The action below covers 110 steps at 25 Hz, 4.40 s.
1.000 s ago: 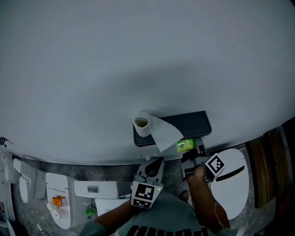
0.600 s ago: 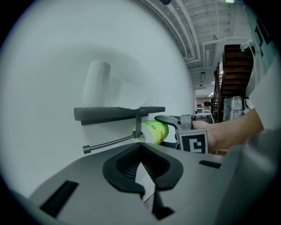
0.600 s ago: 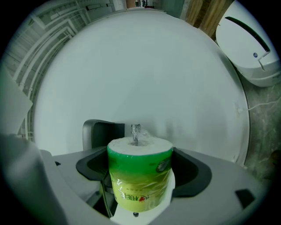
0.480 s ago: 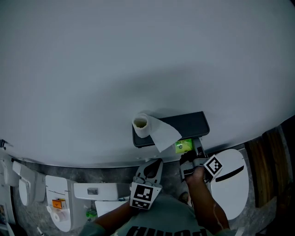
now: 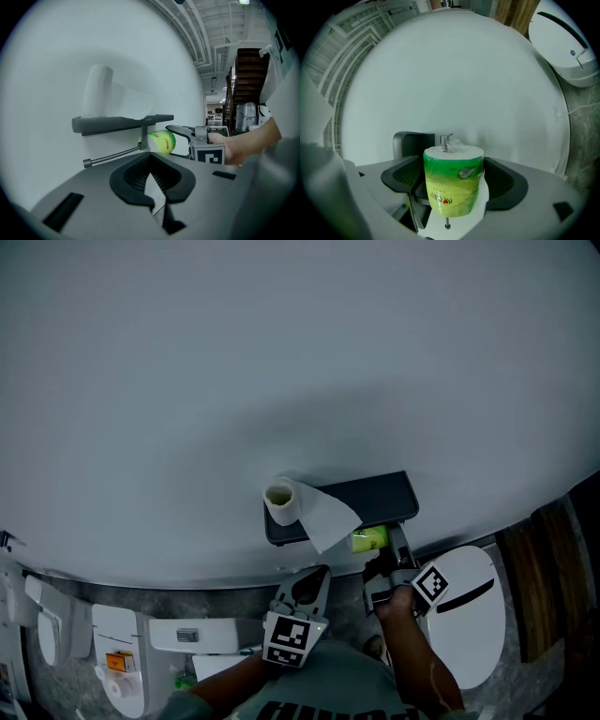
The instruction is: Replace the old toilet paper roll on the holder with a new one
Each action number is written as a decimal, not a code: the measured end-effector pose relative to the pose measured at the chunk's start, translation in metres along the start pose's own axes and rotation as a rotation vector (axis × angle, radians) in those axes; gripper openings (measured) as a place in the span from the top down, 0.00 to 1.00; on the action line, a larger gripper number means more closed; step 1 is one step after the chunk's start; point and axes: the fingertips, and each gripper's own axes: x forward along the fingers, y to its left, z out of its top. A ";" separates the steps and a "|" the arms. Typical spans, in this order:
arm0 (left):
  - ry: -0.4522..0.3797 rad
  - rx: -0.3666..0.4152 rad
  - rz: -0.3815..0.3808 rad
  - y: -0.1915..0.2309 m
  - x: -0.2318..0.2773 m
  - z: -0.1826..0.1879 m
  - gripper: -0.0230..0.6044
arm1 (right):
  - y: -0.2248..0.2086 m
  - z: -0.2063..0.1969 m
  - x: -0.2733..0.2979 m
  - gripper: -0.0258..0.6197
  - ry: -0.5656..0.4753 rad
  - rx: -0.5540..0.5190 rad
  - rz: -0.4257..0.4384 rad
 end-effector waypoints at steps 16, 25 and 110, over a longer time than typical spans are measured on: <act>-0.003 -0.072 -0.041 -0.014 0.026 0.000 0.96 | 0.031 0.007 -0.052 0.30 0.078 -0.275 0.023; -0.035 -0.092 -0.040 -0.022 0.030 0.014 0.96 | 0.074 0.006 -0.067 0.52 0.122 -0.579 0.031; -0.230 -0.197 0.290 -0.256 -0.273 -0.031 0.96 | 0.137 -0.082 -0.425 0.95 0.375 -1.636 0.042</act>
